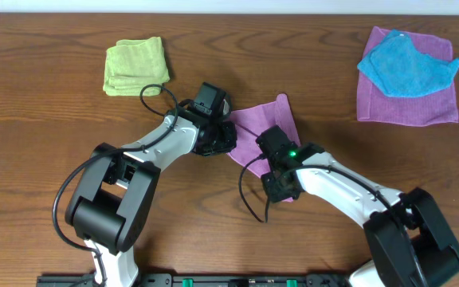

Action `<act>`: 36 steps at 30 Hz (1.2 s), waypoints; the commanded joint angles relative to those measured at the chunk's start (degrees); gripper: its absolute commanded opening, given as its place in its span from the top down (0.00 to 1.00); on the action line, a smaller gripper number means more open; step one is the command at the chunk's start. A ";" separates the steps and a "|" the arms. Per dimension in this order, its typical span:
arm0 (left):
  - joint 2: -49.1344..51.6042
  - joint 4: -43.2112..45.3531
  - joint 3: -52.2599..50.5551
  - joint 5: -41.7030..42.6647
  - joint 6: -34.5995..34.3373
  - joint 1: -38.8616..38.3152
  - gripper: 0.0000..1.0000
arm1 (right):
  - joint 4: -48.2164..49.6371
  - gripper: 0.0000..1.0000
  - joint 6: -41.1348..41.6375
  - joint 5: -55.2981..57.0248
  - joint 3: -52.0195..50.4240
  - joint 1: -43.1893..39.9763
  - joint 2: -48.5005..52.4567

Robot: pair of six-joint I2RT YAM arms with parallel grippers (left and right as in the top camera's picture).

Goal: Fold the cloth

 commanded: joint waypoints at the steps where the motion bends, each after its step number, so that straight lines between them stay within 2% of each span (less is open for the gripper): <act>1: 0.50 -0.07 1.49 -0.11 0.15 0.11 0.94 | -2.27 0.99 0.17 0.85 3.52 0.46 0.00; 9: 0.28 -2.05 1.55 5.62 0.17 1.60 0.94 | -16.76 0.99 0.76 6.21 16.94 0.46 -0.37; 14: -2.27 -3.45 1.55 9.38 0.17 4.44 0.94 | -22.10 0.98 3.43 14.38 23.02 0.39 -2.08; 28: -19.21 -6.05 1.55 12.17 -0.44 12.24 0.94 | -17.00 0.99 4.63 28.70 31.67 0.09 -4.13; 36: -22.43 -11.76 1.55 10.71 1.99 13.70 0.93 | -13.27 0.99 4.59 37.55 34.45 -1.84 -4.20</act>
